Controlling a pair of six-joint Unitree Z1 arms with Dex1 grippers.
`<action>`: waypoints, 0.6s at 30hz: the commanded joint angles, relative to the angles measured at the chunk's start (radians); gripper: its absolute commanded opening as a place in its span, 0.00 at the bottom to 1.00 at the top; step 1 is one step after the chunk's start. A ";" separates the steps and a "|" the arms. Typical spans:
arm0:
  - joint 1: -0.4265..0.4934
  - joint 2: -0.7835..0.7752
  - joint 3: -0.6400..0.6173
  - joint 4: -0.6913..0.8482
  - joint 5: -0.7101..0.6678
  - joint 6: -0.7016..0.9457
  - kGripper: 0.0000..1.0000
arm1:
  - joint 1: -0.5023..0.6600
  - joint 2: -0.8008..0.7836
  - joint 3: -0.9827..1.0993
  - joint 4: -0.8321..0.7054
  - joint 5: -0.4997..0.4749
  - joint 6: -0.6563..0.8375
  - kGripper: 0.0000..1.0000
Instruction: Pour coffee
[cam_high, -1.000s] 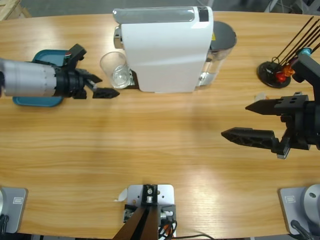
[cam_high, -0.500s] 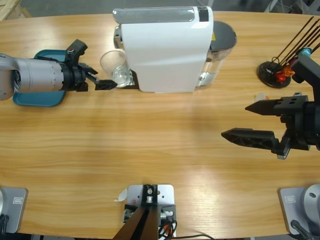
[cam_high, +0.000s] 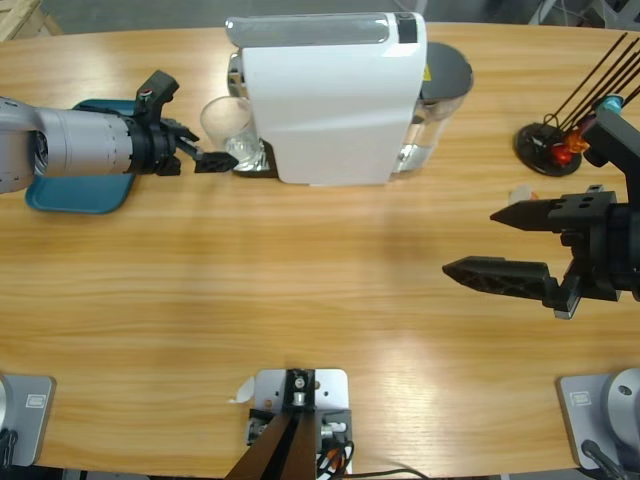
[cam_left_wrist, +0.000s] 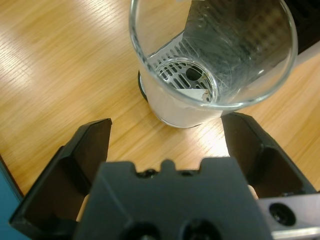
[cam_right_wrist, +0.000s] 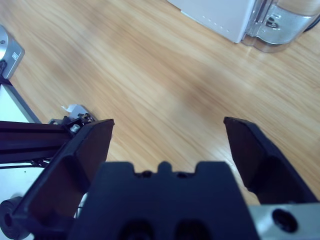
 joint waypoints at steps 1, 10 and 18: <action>-0.009 -0.001 0.046 0.011 0.008 -0.008 0.95 | -0.009 0.016 0.036 -0.010 0.019 -0.011 0.98; -0.097 -0.573 -0.107 0.643 -0.013 -0.060 0.95 | -0.009 0.025 0.029 -0.010 0.012 -0.023 0.98; -0.131 -0.718 -0.222 0.984 0.061 0.004 0.95 | -0.009 0.140 -0.164 0.121 -0.135 -0.183 0.40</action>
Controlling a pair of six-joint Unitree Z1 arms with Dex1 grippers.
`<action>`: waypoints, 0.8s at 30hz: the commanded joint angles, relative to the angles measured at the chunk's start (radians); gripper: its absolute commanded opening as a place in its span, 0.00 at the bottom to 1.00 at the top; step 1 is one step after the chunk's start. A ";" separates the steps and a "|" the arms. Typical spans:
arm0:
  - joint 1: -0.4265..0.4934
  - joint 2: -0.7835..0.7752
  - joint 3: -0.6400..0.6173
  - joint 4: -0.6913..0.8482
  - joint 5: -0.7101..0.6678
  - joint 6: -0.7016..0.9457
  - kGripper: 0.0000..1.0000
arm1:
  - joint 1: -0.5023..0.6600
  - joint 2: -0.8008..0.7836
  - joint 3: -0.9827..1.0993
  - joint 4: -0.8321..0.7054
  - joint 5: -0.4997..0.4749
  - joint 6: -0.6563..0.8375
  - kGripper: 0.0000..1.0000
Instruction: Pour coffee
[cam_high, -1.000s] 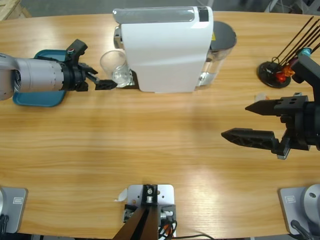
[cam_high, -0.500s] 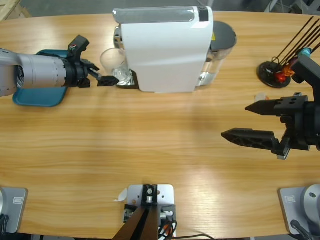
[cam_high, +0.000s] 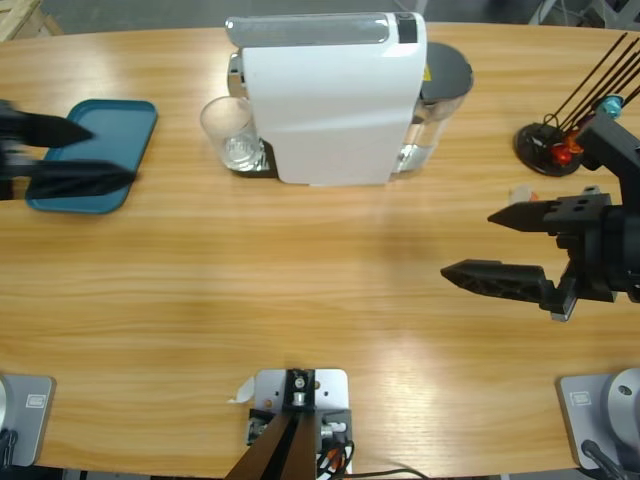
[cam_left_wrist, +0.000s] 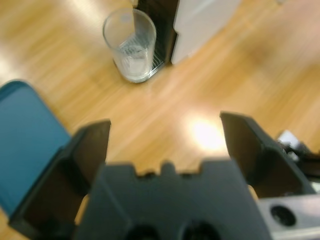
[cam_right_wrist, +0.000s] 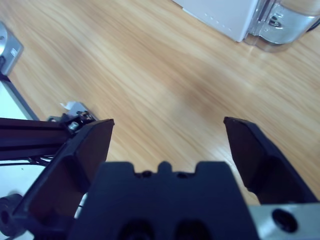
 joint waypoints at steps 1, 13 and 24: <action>-0.040 -0.120 0.027 0.126 0.064 0.015 0.95 | -0.010 0.139 -0.197 0.141 -0.176 -0.158 0.22; -0.040 -0.174 0.146 0.048 0.101 -0.050 0.95 | -0.230 0.161 -0.432 0.202 -0.089 -0.207 0.00; -0.040 -0.153 0.168 0.006 0.108 -0.061 0.95 | -0.349 0.447 -0.715 0.325 0.130 -0.335 0.00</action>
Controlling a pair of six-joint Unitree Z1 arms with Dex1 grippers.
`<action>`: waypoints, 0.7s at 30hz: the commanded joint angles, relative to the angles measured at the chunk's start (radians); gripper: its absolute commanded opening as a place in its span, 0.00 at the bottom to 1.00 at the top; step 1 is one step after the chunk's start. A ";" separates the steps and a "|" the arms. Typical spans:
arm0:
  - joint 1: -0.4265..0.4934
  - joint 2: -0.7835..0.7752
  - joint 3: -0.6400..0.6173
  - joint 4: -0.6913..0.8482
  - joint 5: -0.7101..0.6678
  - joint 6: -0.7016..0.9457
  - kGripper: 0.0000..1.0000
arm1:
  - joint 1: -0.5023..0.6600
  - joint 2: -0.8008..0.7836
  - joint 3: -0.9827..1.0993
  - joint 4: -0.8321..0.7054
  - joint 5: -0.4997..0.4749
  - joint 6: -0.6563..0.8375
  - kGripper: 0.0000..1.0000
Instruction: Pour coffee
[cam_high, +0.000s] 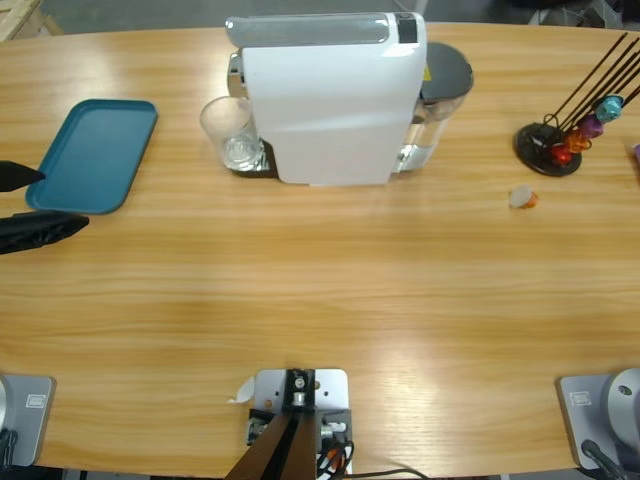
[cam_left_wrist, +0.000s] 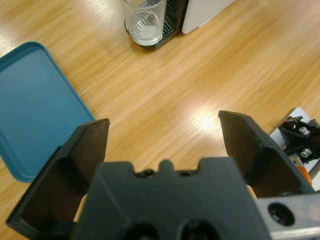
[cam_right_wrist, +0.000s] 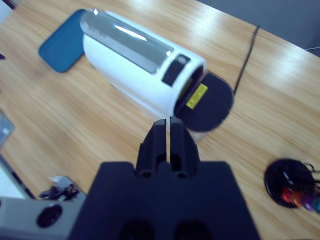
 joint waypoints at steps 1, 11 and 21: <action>-0.008 0.012 0.035 -0.018 0.022 -0.013 0.95 | -0.035 0.258 -0.117 0.069 0.062 -0.123 0.00; -0.008 0.027 0.035 -0.022 0.022 -0.013 0.95 | -0.033 0.352 -0.339 0.182 -0.023 -0.186 0.00; -0.008 0.030 0.035 -0.024 0.023 -0.013 0.95 | -0.029 0.439 -0.423 0.210 -0.027 -0.187 0.00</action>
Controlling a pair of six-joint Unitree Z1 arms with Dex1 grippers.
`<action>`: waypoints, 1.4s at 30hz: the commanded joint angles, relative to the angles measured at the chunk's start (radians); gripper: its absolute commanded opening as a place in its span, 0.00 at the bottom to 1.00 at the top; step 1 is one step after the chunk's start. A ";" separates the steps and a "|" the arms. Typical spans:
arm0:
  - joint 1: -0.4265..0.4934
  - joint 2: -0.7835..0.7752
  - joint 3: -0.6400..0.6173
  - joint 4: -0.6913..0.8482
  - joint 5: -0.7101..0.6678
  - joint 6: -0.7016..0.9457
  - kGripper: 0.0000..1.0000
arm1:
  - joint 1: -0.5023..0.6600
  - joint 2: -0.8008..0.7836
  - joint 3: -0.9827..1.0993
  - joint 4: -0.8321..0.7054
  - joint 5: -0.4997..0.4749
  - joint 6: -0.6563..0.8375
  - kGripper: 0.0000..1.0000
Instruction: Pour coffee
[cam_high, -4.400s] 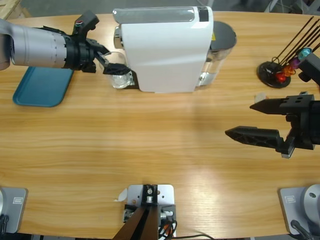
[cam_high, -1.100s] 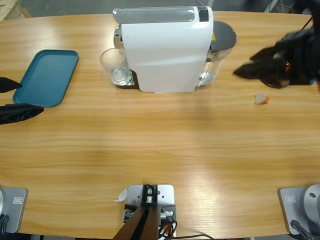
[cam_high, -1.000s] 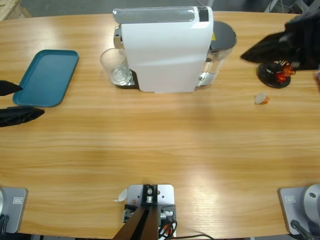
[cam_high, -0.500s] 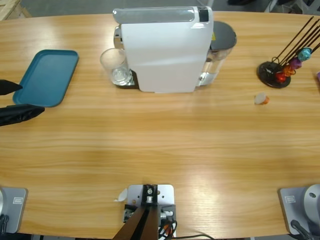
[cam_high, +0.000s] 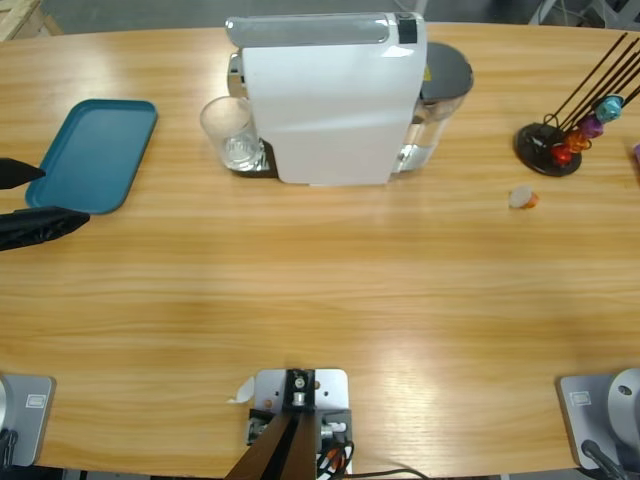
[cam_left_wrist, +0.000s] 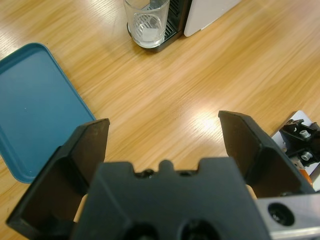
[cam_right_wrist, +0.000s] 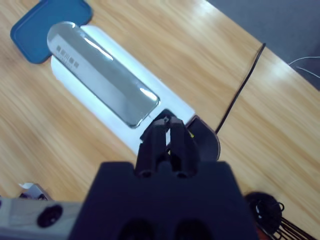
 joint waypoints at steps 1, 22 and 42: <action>-0.009 0.027 0.034 -0.014 0.017 -0.009 0.95 | -0.007 0.098 -0.023 0.022 -0.014 -0.012 0.00; -0.007 0.025 0.034 -0.014 0.019 -0.009 0.95 | 0.047 0.130 -0.001 0.022 -0.013 0.014 0.00; -0.008 0.029 0.034 -0.015 0.017 -0.009 0.95 | 0.046 0.090 0.025 0.015 -0.099 0.021 0.00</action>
